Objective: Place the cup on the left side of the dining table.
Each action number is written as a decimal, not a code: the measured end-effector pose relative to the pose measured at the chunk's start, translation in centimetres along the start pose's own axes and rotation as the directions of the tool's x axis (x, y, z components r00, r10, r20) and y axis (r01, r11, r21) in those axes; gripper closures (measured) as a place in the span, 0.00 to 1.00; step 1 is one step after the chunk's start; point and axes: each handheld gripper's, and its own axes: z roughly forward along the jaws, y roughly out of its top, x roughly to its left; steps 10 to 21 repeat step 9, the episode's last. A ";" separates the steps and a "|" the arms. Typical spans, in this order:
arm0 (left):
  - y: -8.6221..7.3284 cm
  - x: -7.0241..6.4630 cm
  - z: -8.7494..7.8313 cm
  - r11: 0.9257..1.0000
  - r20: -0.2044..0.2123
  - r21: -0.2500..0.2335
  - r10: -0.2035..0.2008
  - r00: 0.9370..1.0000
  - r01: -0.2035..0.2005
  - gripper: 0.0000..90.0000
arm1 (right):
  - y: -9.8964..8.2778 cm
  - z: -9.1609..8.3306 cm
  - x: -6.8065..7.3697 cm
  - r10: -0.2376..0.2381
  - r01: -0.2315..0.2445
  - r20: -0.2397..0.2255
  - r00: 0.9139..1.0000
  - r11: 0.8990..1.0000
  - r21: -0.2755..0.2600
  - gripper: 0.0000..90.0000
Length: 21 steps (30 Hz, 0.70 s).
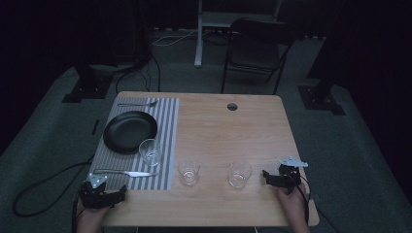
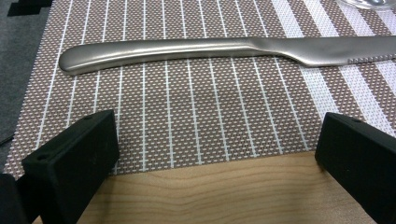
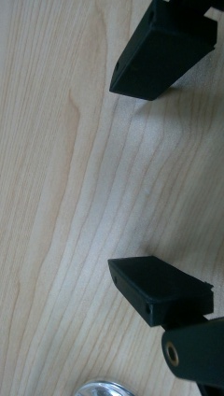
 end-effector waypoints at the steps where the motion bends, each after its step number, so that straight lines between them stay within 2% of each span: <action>1: 0.0 0.0 0.0 1.000 -0.001 -0.001 -0.001 1.000 0.001 0.00 | 0.0 0.0 0.0 0.000 0.000 0.000 1.000 1.000 0.000 0.15; 8: -0.5 0.0 -0.2 1.000 0.005 -0.026 0.001 1.000 -0.001 0.00 | 0.0 0.0 0.0 0.000 0.000 0.000 1.000 1.000 0.000 0.15; 21: -0.5 0.1 -0.2 1.000 0.005 -0.025 0.003 1.000 -0.003 0.00 | 0.0 0.0 0.0 0.000 0.000 0.000 1.000 1.000 0.000 0.15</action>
